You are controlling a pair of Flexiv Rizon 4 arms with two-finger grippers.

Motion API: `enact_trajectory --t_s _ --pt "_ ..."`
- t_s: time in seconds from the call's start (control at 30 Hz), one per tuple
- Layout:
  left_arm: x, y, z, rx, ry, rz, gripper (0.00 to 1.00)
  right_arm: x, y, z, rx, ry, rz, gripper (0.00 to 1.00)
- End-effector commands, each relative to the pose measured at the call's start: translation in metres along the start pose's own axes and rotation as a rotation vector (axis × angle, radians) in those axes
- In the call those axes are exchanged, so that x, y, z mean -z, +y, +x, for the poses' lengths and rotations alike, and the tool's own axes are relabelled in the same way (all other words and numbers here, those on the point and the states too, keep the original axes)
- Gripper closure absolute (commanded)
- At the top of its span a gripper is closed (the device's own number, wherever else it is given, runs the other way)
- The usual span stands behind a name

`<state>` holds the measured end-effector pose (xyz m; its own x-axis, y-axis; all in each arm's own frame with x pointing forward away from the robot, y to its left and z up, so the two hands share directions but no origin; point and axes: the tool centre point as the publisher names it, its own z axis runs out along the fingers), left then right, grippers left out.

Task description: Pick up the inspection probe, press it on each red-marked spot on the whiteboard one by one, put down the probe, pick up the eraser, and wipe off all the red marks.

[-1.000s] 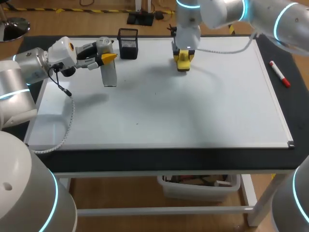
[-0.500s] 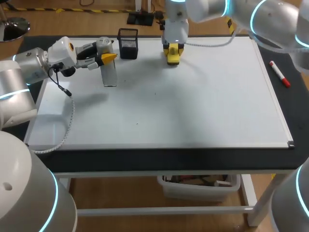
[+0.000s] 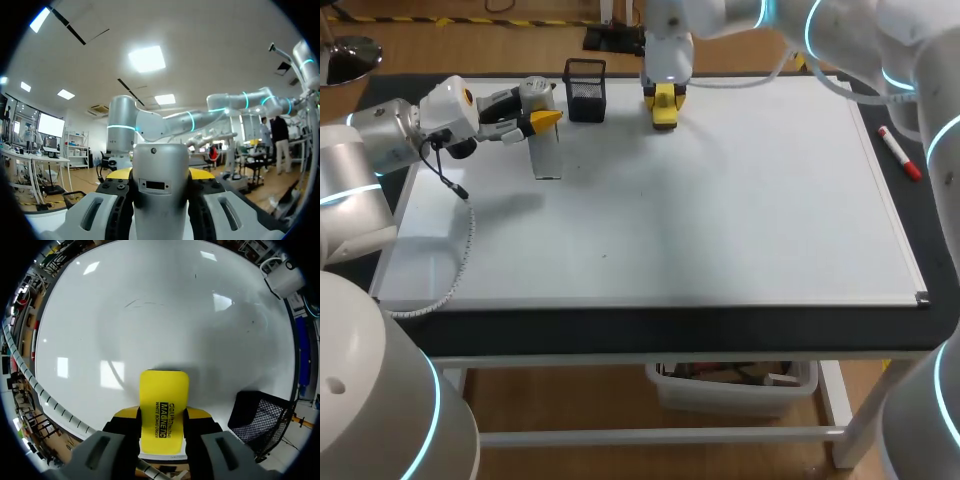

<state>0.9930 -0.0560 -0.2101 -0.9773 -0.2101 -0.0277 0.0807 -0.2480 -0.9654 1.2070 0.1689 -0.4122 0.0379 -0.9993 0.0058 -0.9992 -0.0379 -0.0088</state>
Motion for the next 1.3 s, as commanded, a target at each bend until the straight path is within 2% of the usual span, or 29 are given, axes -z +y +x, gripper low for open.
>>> enact_trajectory --t_s 0.03,0.83,1.0,1.03,1.07,1.3 --pt "-0.001 0.0 0.001 -0.003 -0.004 0.002 1.0 -0.012 -0.015 -0.009 0.004 0.009 -0.123 1.0" --pt "-0.001 0.0 0.001 -0.003 -0.004 0.002 1.0 -0.025 -0.015 -0.014 0.02 -0.011 -0.183 1.0" --pt "-0.001 0.0 0.001 -0.003 -0.004 0.002 1.0 -0.024 -0.016 -0.013 0.022 -0.012 -0.185 0.49" --pt "-0.001 0.0 0.001 -0.003 -0.004 0.002 1.0 -0.023 -0.016 -0.013 0.021 -0.013 -0.184 0.18" --pt "-0.001 0.0 0.001 -0.003 -0.004 0.002 1.0 -0.021 -0.016 -0.012 0.02 -0.017 -0.181 0.0" --pt "-0.001 0.0 0.001 -0.003 -0.004 0.002 1.0 -0.01 -0.021 -0.004 -0.026 -0.034 -0.154 0.0"
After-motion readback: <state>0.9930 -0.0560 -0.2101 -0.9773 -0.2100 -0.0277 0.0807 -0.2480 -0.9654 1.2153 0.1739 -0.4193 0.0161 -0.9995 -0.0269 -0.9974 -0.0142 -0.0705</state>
